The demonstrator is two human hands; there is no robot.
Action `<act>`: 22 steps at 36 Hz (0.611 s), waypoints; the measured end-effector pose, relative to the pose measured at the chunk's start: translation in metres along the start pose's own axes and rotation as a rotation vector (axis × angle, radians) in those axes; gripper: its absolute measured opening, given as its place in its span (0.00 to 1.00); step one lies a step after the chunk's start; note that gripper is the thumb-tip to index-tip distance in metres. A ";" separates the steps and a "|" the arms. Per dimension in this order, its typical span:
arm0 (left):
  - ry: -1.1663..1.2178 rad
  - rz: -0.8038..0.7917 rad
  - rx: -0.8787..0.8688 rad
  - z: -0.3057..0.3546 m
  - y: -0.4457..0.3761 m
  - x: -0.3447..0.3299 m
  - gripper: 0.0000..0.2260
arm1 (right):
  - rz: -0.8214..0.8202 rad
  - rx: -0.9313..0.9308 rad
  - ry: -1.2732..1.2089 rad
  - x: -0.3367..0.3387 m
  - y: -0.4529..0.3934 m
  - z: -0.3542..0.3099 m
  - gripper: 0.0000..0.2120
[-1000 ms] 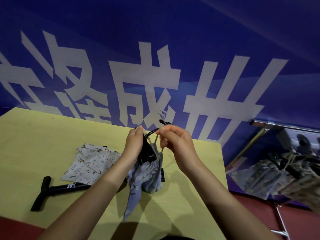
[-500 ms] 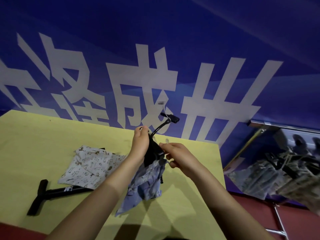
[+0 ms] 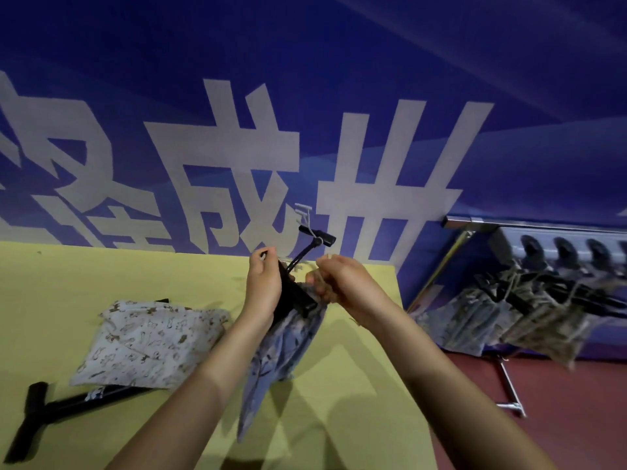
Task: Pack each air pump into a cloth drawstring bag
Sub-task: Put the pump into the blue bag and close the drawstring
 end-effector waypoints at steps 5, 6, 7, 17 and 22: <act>-0.062 -0.022 -0.048 0.011 0.010 -0.025 0.09 | -0.032 -0.080 0.664 0.032 0.017 -0.024 0.08; -0.071 -0.030 -0.063 0.014 0.013 -0.031 0.08 | -0.005 -0.064 0.778 0.042 0.022 -0.033 0.07; -0.071 -0.038 -0.073 0.017 0.016 -0.039 0.08 | 0.015 -0.039 0.839 0.052 0.028 -0.041 0.08; -0.036 -0.046 -0.207 0.041 0.063 -0.156 0.09 | -0.133 0.298 0.322 0.126 0.080 -0.092 0.10; 0.006 0.002 -0.173 0.028 0.078 -0.228 0.10 | -0.108 0.312 0.298 0.192 0.098 -0.079 0.08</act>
Point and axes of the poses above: each hand's wrist, its own y-axis away from the middle knuckle, its own x-axis out of the back of the hand, z = x × y, the point moved 10 cm from there along -y, towards the middle knuckle, and after that the axes turned 8 degrees about -z, right-handed, at the moved point
